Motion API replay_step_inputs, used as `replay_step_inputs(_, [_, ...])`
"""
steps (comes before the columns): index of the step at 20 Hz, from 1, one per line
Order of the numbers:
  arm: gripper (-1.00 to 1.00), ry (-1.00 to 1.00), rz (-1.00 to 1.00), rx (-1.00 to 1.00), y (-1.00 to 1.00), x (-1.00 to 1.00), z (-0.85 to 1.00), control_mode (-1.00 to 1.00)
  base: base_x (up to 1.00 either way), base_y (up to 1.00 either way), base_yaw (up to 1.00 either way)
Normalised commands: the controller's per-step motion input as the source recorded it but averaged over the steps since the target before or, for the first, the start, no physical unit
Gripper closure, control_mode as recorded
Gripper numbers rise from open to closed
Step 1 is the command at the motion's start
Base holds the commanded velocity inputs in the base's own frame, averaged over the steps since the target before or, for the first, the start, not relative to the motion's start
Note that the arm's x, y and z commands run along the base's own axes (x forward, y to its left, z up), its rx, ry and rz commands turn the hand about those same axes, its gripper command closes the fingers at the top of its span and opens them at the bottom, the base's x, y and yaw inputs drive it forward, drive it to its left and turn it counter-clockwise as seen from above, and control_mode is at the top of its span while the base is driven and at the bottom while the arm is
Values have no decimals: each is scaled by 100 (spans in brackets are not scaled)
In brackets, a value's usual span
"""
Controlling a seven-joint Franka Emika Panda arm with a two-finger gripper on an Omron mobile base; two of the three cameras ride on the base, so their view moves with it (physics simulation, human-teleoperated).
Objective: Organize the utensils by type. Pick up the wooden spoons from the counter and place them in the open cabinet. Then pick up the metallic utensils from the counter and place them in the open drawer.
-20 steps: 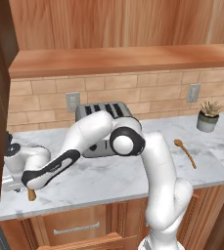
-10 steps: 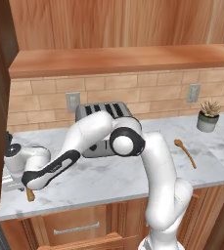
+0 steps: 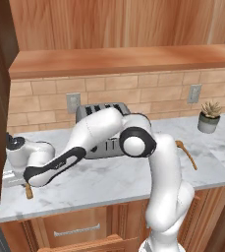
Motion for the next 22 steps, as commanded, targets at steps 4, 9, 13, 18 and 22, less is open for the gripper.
replay_step_inputs(4, [100,0,9,11,-16,-30,76,-100,0,0,0])
replay_step_inputs(9, [100,0,8,6,-30,-44,50,-100,0,0,0])
replay_step_inputs(13, [100,-4,5,1,-40,-34,42,-100,0,0,0])
replay_step_inputs(18, [100,2,2,2,-51,-50,54,-100,0,0,0])
replay_step_inputs(22, [100,-5,6,12,-51,-62,28,-100,0,0,0])
